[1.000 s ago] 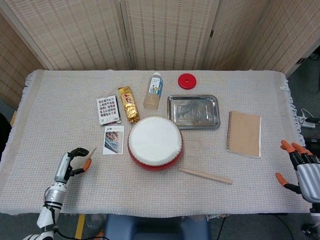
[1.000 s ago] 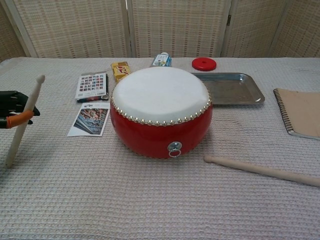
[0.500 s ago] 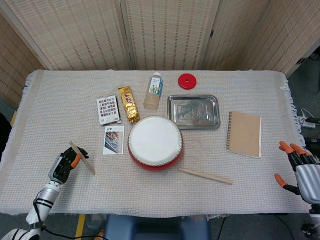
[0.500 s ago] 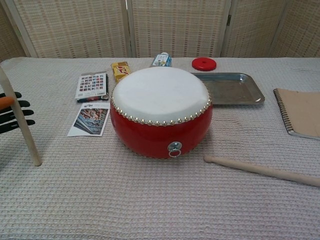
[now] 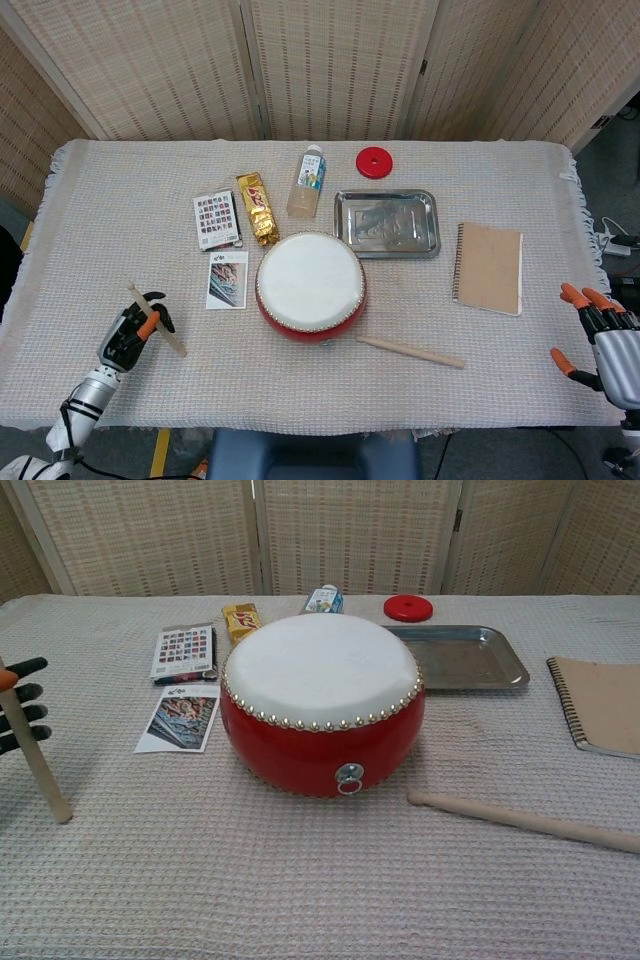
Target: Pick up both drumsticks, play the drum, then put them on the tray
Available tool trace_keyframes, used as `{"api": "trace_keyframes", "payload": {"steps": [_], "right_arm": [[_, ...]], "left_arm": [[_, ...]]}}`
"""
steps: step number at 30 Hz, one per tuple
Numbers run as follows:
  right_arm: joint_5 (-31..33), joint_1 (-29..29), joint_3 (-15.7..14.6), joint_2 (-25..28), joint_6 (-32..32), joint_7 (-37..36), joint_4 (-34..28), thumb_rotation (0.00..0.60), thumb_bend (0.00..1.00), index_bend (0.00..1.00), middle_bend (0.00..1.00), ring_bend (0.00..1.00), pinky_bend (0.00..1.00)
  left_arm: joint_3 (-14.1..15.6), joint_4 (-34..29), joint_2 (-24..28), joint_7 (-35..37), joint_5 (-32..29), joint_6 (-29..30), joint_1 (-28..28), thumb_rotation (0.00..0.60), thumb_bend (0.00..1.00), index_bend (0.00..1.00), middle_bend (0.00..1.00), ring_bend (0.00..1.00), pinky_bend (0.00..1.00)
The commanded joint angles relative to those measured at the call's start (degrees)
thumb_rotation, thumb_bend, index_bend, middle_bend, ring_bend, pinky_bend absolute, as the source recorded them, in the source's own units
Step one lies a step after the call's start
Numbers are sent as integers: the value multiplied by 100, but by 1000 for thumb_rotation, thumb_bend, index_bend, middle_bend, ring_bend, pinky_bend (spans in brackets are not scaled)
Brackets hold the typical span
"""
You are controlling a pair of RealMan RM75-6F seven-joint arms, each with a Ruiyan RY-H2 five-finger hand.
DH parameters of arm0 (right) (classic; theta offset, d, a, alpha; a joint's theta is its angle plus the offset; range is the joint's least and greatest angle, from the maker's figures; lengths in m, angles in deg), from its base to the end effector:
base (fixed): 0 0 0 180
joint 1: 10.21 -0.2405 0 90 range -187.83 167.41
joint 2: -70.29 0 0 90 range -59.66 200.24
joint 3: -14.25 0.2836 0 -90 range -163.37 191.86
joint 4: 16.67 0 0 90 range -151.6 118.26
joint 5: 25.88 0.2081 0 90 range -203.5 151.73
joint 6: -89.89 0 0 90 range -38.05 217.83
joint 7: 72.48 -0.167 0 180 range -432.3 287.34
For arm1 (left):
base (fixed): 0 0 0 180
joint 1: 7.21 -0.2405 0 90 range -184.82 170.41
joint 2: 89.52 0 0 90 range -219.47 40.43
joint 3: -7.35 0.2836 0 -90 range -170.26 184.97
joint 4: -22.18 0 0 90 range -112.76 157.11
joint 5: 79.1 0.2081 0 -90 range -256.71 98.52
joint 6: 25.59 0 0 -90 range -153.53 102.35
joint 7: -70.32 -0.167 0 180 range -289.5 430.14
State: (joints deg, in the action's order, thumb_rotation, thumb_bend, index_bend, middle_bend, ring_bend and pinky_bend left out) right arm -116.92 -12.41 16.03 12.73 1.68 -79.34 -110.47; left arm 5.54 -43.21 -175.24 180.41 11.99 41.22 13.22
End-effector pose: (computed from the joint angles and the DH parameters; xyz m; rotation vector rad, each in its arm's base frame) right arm -0.3292 -0.1862 0.2084 1.4060 -0.8954 0.9632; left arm -0.3300 0.2950 0.0254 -0.4549 -2.5093 -1.8220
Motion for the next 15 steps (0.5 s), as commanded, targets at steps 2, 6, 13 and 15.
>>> {"api": "trace_keyframes", "payload": {"steps": [2,6,13,15], "right_arm": [[-10,5,-3,-5,-11,-5,4,600,200,80,198,43,212],[-38,11,-4,-2,-41,-2,1,600,200,80,198,43,212],[-73,12,-11,-1,-60,-8,-4,600,200,82,198,43,212],[-79,14,-13,-3,-67,-17,2,600,200,82,199,43,211]], "left_arm": [[72,-40,-56,-463,-78,74,-35,600,401,490,631,566,578],[97,-92,-97,-799,-131,165,-82,600,330,550,679,597,606],[168,-198,-105,-1352,-157,217,-104,599,296,595,697,603,613],[184,-225,-108,-1470,-166,206,-97,599,290,609,706,603,615]]}}
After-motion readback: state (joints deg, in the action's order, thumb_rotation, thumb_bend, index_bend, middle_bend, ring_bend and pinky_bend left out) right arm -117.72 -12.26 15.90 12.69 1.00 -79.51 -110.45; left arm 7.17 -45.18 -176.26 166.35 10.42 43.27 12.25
